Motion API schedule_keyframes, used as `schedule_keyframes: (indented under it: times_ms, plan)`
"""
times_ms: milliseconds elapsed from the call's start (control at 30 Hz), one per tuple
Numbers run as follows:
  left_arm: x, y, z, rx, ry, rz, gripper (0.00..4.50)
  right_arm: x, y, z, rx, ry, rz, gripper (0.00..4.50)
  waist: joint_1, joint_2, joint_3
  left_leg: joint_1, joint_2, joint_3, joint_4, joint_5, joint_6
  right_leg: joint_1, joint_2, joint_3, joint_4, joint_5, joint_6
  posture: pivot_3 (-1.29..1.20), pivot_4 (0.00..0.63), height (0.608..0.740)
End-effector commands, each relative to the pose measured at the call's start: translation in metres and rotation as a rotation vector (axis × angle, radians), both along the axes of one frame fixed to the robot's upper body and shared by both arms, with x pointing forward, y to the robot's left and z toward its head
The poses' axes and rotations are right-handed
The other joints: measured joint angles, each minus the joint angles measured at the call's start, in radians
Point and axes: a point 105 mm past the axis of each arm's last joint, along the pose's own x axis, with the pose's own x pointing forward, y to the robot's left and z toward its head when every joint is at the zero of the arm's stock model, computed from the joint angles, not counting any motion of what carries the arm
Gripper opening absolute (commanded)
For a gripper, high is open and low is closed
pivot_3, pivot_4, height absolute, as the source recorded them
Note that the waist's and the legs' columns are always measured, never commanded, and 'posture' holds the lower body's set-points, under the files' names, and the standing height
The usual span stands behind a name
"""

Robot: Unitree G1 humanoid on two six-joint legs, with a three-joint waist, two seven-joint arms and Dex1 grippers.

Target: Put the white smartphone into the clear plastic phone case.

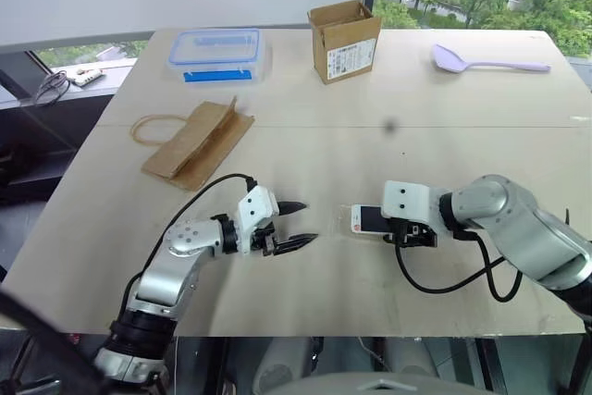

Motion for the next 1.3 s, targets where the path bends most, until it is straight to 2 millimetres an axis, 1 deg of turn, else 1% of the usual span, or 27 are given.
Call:
schedule_keyframes:
  times_ms: [33,133,233,300,433,633,767,900,1067,1167,1300]
  plan:
    - [0.000,0.000,0.006,-0.002,-0.040,-0.014,3.36,-0.008,0.008,0.010,0.026,-0.003,0.052,2.68,0.000,0.000,0.000,0.000,0.000,0.000,0.000,0.000,0.000,0.000,0.000,0.000,0.000,0.000,0.000,0.00,0.150,0.740]
    - [-0.002,0.001,0.009,-0.003,-0.044,-0.018,3.36,-0.011,0.009,0.010,0.041,0.012,0.062,2.68,0.000,0.000,0.000,0.000,0.000,0.000,0.000,0.000,0.000,0.000,0.000,0.000,0.000,0.000,0.000,0.00,0.150,0.740]
    - [-0.003,0.000,0.012,-0.004,-0.047,-0.023,3.36,-0.010,0.004,0.006,0.013,0.009,0.045,2.68,0.000,0.000,0.000,0.000,0.000,0.000,0.000,0.000,0.000,0.000,0.000,0.000,0.000,0.000,0.000,0.00,0.150,0.740]
    - [-0.003,-0.001,0.014,-0.006,-0.048,-0.026,3.36,-0.007,0.000,0.003,-0.002,0.009,0.019,2.68,0.000,0.000,0.000,0.000,0.000,0.000,0.000,0.000,0.000,0.000,0.000,0.000,0.000,0.000,0.000,0.00,0.150,0.740]
    - [-0.003,-0.004,0.017,-0.008,-0.049,-0.028,3.36,-0.001,0.000,0.003,0.005,0.013,-0.041,2.68,0.000,0.000,0.000,0.000,0.000,0.000,0.000,0.000,0.000,0.000,0.000,0.000,0.000,0.000,0.000,0.00,0.150,0.740]
    - [-0.002,-0.008,0.019,-0.008,-0.050,-0.028,3.36,0.007,-0.002,0.001,-0.007,-0.016,-0.091,2.68,0.000,0.000,0.000,0.000,0.000,0.000,0.000,0.000,0.000,0.000,0.000,0.000,0.000,0.000,0.000,0.00,0.150,0.740]
    - [0.000,-0.012,0.021,-0.010,-0.050,-0.023,3.36,0.015,-0.007,0.000,-0.037,-0.046,-0.101,2.68,0.000,0.000,0.000,0.000,0.000,0.000,0.000,0.000,0.000,0.000,0.000,0.000,0.000,0.000,0.000,0.00,0.150,0.740]
    - [0.002,-0.014,0.022,-0.012,-0.054,-0.016,3.36,0.026,-0.012,0.003,-0.103,-0.117,-0.038,2.68,0.000,0.000,0.000,0.001,0.000,0.000,0.001,0.000,0.000,0.000,0.000,0.000,0.000,0.000,0.000,0.00,0.150,0.740]
    - [0.004,-0.015,0.022,-0.013,-0.057,-0.008,3.36,0.034,-0.014,0.005,-0.134,-0.142,0.021,2.68,0.000,0.000,0.000,0.001,0.000,0.000,0.001,0.000,0.000,0.001,0.000,0.000,0.000,0.000,0.000,0.00,0.150,0.740]
    - [0.003,-0.015,0.022,-0.013,-0.059,0.000,3.36,0.039,-0.009,0.005,-0.135,-0.154,0.065,2.68,-0.001,0.000,0.000,0.001,0.000,0.001,0.001,0.000,0.000,0.001,0.000,0.000,0.000,0.000,0.000,0.00,0.150,0.740]
    - [0.002,-0.016,0.021,-0.014,-0.058,0.010,3.36,0.038,0.005,0.005,-0.083,-0.158,0.110,2.68,-0.005,0.000,0.000,0.002,0.000,0.001,0.001,0.000,0.000,0.001,0.001,0.000,0.001,0.000,0.000,0.00,0.150,0.740]
